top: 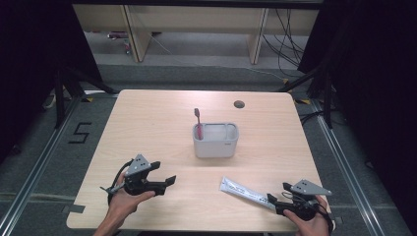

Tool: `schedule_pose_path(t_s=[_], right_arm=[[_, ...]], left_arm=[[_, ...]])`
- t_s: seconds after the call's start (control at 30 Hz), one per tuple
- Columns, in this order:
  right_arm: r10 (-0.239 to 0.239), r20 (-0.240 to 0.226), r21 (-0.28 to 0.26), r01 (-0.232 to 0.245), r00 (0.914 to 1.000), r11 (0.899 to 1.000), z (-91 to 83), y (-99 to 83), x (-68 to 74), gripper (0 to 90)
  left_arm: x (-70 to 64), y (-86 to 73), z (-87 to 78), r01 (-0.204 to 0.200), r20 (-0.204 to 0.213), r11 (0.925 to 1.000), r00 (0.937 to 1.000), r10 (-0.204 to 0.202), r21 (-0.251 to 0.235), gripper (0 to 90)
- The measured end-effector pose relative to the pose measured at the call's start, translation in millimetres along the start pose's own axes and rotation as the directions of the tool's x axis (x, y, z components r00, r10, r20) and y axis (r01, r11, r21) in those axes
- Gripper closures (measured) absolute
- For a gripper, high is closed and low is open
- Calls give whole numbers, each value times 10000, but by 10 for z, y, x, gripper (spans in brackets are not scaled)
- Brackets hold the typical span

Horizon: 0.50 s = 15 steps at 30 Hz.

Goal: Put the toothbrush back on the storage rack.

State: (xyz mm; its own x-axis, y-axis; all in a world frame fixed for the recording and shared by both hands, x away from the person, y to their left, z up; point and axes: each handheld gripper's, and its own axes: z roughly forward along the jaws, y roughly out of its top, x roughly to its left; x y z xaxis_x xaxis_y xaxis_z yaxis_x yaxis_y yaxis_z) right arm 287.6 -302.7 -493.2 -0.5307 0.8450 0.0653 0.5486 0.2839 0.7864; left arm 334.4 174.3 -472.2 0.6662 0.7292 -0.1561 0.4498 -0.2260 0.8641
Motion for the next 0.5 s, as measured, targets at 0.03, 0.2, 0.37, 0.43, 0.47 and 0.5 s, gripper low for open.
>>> schedule_pose_path(t_s=[0.03, 0.2, 0.37, 0.43, 0.47, 0.5], right_arm=[[-17, -5, 14, 17, 10000, 10000, -1, -1, -1, 265], [0, -26, 7, 0, 10000, 10000, -5, 0, -2, 265], [-16, -19, -24, 16, 10000, 10000, -9, 1, -2, 265], [-30, -14, -44, 30, 10000, 10000, -11, 2, -3, 265], [-10, -17, -30, 10, 10000, 10000, -8, 1, -4, 265], [-5, -38, 1, 5, 10000, 10000, -8, 1, -9, 265]], left_arm=[[-9, -24, 0, 60, 59, 10000, 10000, -60, -37, 190], [-41, -89, -41, 4, 91, 9999, 10000, -5, 151, 187], [-83, -167, -77, -125, 161, 9996, 9998, 121, 255, 182], [-101, -195, -89, -170, 195, 9992, 9997, 163, 369, 180], [-118, -218, -94, -168, 169, 9991, 9997, 162, 381, 179], [-126, -231, -98, -196, 185, 9991, 9997, 189, 380, 178]])
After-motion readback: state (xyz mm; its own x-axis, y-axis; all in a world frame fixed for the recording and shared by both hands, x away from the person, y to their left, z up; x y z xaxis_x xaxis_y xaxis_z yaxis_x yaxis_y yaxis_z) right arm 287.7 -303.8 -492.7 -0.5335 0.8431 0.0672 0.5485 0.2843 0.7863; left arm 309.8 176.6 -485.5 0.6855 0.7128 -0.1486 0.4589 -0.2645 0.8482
